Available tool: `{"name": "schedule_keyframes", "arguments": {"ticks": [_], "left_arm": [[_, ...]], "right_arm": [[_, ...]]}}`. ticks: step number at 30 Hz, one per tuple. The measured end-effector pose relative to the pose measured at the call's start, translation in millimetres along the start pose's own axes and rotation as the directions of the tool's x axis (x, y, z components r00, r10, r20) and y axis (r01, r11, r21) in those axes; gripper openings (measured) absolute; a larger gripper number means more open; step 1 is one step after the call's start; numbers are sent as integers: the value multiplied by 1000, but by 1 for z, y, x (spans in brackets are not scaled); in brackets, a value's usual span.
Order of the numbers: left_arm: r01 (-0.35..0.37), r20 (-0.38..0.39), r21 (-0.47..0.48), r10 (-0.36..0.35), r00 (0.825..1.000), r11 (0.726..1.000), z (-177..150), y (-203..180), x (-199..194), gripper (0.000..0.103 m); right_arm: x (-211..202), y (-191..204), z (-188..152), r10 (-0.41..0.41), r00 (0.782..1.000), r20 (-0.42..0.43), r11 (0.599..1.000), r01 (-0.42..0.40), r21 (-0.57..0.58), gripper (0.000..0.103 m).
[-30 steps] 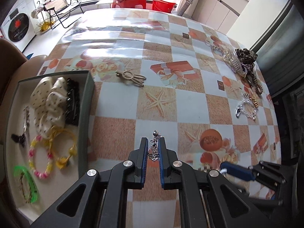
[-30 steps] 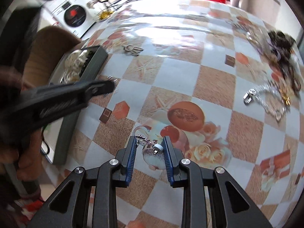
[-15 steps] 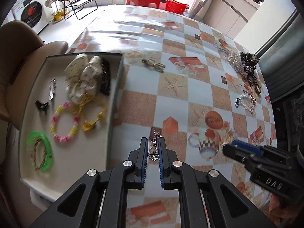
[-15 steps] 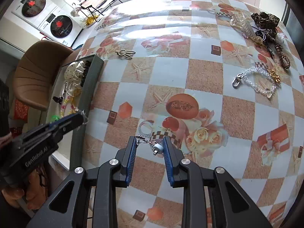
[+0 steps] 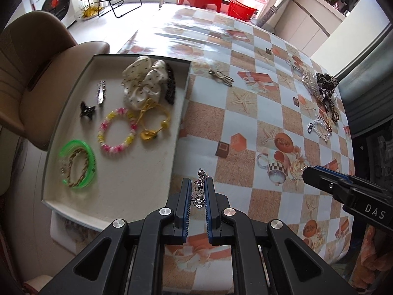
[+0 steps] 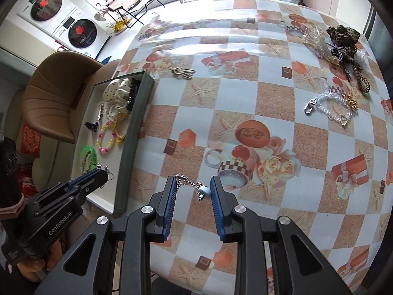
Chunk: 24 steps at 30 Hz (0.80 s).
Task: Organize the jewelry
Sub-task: 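Carry both silver charms toward the white tray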
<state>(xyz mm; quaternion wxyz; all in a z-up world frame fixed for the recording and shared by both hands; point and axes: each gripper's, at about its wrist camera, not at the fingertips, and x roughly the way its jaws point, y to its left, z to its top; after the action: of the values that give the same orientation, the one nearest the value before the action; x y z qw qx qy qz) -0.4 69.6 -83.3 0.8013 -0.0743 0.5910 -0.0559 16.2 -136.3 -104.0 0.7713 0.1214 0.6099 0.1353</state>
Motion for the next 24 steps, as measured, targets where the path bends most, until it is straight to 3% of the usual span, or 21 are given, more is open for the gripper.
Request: {"name": "schedule_keyframes", "arguments": {"ticks": [24], "left_arm": [[-48,13,-110,49,999,993,-34,88,-37,14]], "right_arm": [[2,100,-6,35,999,-24,992,-38,-123,31]]}}
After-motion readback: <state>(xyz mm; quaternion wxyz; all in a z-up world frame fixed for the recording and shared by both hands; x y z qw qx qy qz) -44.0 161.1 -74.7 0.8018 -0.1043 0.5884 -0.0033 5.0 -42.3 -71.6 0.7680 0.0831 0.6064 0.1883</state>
